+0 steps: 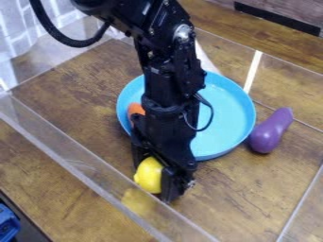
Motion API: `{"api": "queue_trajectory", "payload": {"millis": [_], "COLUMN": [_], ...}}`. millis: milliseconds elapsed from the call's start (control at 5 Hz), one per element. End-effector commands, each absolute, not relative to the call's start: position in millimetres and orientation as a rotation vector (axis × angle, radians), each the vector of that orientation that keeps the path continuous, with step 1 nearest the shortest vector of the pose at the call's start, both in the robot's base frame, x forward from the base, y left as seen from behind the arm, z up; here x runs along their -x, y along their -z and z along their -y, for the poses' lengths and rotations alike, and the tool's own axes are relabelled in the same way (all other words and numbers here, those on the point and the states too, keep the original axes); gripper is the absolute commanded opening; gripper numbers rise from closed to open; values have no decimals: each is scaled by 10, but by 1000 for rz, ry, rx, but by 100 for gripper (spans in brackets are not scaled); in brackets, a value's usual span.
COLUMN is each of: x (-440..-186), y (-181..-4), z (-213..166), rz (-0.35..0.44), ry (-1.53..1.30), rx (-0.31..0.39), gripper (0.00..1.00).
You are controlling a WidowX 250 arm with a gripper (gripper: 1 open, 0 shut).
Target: Remove the carrot from the blue tray and put it on the table
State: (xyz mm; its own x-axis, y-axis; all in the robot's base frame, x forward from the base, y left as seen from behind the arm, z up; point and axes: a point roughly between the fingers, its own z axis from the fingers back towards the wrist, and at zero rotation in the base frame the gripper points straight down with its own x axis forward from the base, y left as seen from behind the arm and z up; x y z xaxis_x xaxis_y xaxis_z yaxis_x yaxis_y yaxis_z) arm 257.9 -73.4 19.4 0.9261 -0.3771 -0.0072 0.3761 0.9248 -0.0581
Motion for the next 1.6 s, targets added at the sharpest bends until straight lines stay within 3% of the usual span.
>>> {"api": "queue_trajectory", "payload": {"millis": [0,200,600,1400], "x": [-2667,-2733,-2587,-2606], "y": [-281,-342,-287,-218], "z": [620,555,539,635], "rz": [-11,-14,-18,-20], "ry": [406,441,535,398], "rx": [54,53,77,113], "gripper": [0,0,0,0]}}
